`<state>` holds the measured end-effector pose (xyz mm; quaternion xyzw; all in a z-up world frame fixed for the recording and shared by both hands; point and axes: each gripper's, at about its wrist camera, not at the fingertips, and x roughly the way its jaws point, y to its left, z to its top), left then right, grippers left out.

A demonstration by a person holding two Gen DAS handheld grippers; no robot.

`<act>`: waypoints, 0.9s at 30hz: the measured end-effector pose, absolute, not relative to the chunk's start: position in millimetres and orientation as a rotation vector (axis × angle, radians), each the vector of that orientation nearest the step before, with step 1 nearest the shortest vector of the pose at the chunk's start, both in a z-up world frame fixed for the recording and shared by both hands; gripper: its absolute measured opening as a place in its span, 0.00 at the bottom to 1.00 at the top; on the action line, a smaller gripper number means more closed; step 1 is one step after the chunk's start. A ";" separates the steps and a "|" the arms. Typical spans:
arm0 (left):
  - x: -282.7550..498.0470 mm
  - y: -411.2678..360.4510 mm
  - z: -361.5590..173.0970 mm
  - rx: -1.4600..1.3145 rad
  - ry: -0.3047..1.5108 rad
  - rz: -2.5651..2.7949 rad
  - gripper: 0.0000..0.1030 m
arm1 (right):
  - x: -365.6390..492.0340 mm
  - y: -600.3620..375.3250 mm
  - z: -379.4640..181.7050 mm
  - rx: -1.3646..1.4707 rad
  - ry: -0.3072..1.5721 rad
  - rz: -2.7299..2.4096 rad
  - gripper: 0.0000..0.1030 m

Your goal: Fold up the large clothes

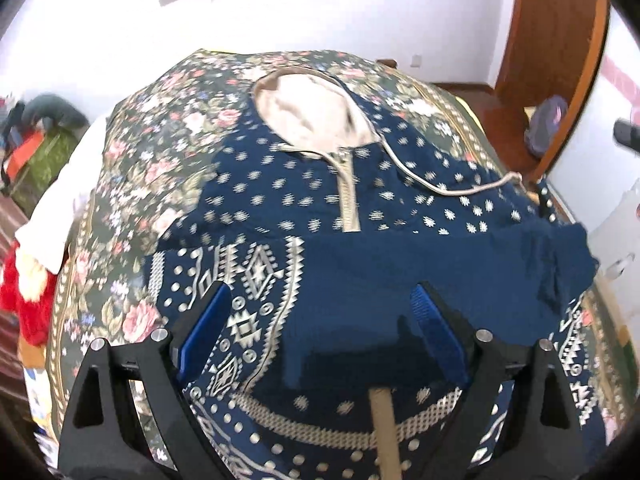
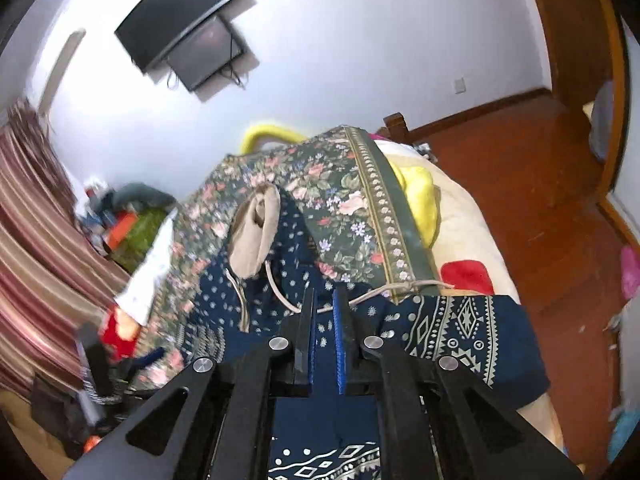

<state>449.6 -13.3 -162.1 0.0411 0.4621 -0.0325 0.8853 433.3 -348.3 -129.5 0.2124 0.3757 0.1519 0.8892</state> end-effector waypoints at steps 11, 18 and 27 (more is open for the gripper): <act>430.8 -1.8 -171.5 0.059 1.017 -0.122 0.90 | 403.9 -402.4 -212.9 0.427 1.061 0.094 0.06; 449.7 -86.8 -157.4 0.104 1.029 -0.261 0.90 | 372.6 -447.2 -252.7 0.455 1.158 0.042 0.06; 471.8 -219.5 -172.7 0.291 1.039 -0.376 0.90 | 378.7 -451.7 -277.9 0.393 1.241 0.097 0.06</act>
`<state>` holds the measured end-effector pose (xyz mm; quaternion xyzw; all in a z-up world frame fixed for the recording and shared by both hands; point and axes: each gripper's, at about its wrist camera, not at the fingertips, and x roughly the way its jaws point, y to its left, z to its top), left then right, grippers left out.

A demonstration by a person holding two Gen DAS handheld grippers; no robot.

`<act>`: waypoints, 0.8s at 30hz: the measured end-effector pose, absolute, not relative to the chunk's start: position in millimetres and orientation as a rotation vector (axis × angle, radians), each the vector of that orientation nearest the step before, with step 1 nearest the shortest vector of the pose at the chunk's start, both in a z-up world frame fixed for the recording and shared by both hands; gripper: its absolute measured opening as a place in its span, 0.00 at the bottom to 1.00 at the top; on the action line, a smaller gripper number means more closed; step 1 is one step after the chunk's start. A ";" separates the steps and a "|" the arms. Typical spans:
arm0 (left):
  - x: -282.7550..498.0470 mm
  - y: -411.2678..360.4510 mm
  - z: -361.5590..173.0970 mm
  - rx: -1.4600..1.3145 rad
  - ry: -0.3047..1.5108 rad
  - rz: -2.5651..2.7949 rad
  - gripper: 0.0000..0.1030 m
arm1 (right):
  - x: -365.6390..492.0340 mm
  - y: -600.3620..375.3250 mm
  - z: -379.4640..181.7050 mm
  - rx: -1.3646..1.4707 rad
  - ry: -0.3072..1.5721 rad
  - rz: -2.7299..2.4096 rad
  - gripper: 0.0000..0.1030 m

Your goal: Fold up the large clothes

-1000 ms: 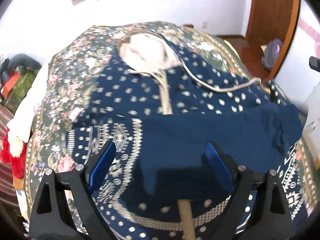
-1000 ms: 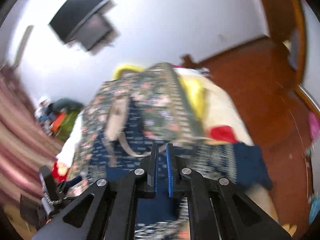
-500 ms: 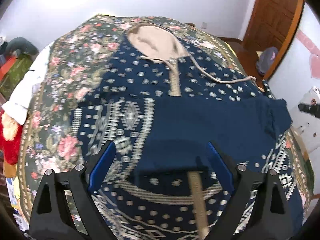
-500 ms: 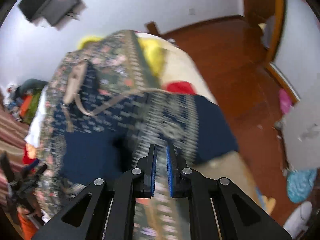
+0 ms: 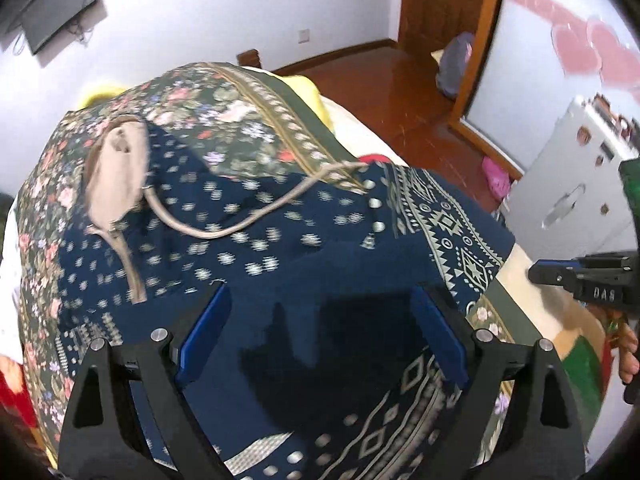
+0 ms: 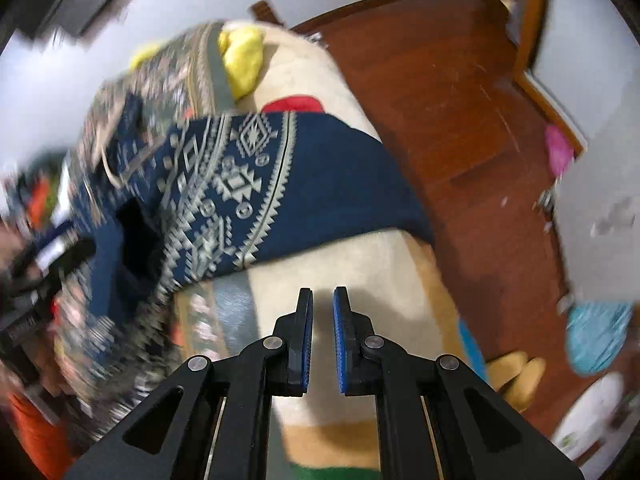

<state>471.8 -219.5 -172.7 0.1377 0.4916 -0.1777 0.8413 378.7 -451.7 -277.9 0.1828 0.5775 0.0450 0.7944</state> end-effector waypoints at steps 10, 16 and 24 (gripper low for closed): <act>479.8 -196.0 -209.8 0.225 1.142 -0.327 0.90 | 378.0 -392.8 -315.2 -0.256 1.225 0.058 0.07; 476.9 -172.7 -207.8 0.246 1.117 -0.284 0.90 | 379.3 -418.7 -315.3 -0.325 1.176 -0.058 0.93; 476.6 -128.3 -193.3 0.181 1.074 -0.229 0.90 | 374.7 -489.1 -285.9 0.302 1.162 0.032 0.91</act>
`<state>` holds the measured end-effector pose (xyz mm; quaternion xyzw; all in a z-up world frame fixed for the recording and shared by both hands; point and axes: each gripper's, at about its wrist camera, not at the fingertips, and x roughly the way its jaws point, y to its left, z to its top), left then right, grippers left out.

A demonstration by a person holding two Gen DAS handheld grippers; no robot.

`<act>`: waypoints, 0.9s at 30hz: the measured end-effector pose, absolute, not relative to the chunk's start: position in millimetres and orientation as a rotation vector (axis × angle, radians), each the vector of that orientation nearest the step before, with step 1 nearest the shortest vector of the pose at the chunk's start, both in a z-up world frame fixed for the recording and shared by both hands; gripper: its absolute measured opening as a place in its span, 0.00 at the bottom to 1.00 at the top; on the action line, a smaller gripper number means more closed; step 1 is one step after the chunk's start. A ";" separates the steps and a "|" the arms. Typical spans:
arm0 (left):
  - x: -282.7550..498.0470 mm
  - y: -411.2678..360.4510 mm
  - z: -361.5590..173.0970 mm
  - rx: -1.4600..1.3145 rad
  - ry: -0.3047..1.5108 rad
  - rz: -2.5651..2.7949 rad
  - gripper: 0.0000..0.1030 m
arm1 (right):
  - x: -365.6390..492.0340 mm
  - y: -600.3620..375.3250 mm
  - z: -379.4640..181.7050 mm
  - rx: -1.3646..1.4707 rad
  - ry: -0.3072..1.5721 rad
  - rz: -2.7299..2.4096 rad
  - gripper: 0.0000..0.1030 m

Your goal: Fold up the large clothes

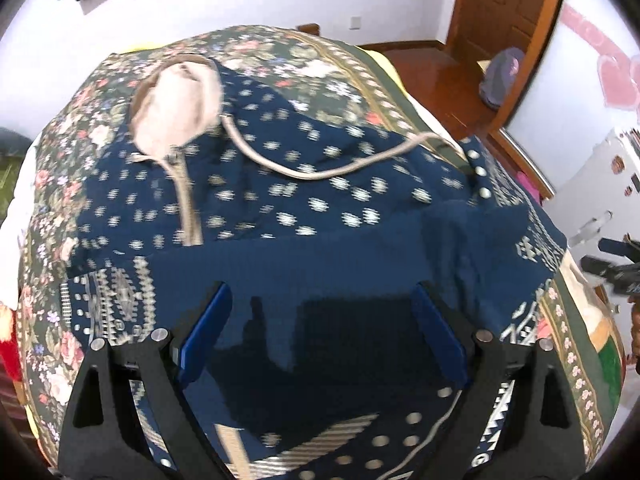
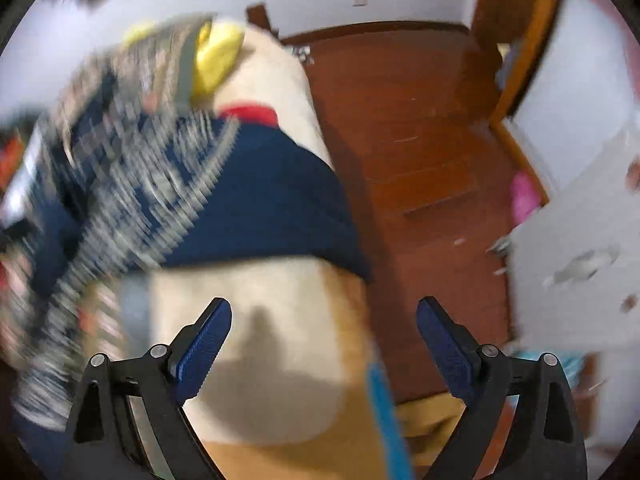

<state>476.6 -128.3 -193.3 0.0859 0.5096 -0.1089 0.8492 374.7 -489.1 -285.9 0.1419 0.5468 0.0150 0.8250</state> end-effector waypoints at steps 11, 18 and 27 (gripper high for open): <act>476.9 -93.7 -212.0 0.173 1.105 -0.170 0.90 | 424.4 -465.2 -324.6 0.759 1.239 0.070 0.83; 470.4 -83.9 -216.5 0.247 1.067 -0.144 0.90 | 447.2 -470.4 -327.9 0.746 1.170 -0.015 0.46; 463.9 -68.0 -208.6 0.250 1.025 -0.124 0.90 | 463.5 -446.2 -274.5 0.595 1.007 0.004 0.06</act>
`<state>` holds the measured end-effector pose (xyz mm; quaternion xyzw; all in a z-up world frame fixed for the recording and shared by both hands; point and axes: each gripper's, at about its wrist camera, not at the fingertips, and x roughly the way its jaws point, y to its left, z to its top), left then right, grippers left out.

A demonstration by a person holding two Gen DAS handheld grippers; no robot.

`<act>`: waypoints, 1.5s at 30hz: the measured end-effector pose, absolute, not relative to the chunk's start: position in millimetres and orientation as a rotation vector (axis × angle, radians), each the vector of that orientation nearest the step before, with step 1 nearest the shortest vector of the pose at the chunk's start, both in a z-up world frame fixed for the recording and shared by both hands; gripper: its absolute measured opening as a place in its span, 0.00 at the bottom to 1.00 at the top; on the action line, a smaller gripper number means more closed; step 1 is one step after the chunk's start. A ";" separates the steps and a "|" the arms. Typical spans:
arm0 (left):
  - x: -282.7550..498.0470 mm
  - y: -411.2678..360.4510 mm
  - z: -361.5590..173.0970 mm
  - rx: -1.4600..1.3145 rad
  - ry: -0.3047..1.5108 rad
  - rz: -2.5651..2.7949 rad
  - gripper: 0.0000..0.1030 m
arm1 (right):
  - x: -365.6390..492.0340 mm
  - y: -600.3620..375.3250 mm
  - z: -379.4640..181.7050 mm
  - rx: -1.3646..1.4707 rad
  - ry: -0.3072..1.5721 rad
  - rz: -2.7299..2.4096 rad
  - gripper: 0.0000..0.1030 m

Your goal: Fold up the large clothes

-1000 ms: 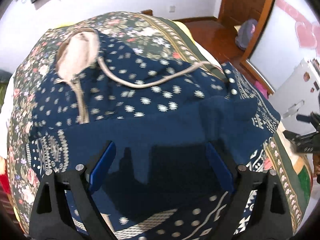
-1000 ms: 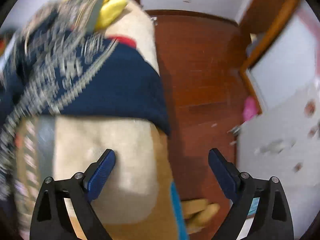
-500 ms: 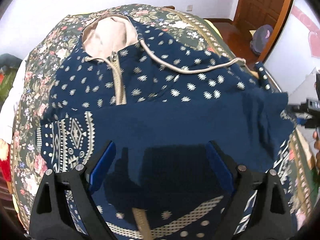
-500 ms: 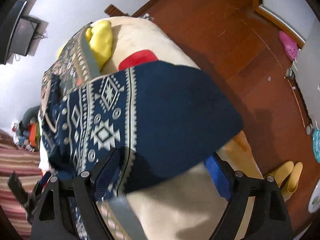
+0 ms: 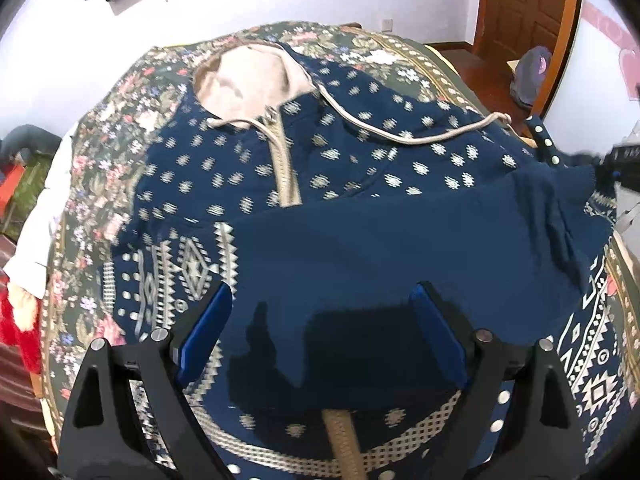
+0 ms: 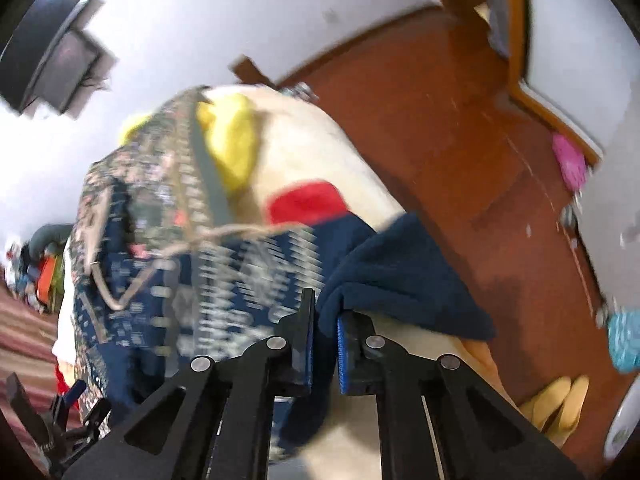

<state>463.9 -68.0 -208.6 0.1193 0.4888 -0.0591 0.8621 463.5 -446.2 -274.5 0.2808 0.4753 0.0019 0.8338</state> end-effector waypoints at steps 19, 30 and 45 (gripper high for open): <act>426.1 34.1 -153.5 0.094 0.942 -0.056 0.90 | 442.2 -193.6 -167.1 0.277 0.903 0.571 0.06; 436.5 22.3 -183.1 0.073 1.027 -0.181 0.90 | 419.4 -160.3 -256.0 -0.084 1.116 0.565 0.07; 495.8 -59.3 -245.4 0.071 1.159 -0.268 0.90 | 388.8 -197.7 -225.3 -0.103 1.114 0.610 0.07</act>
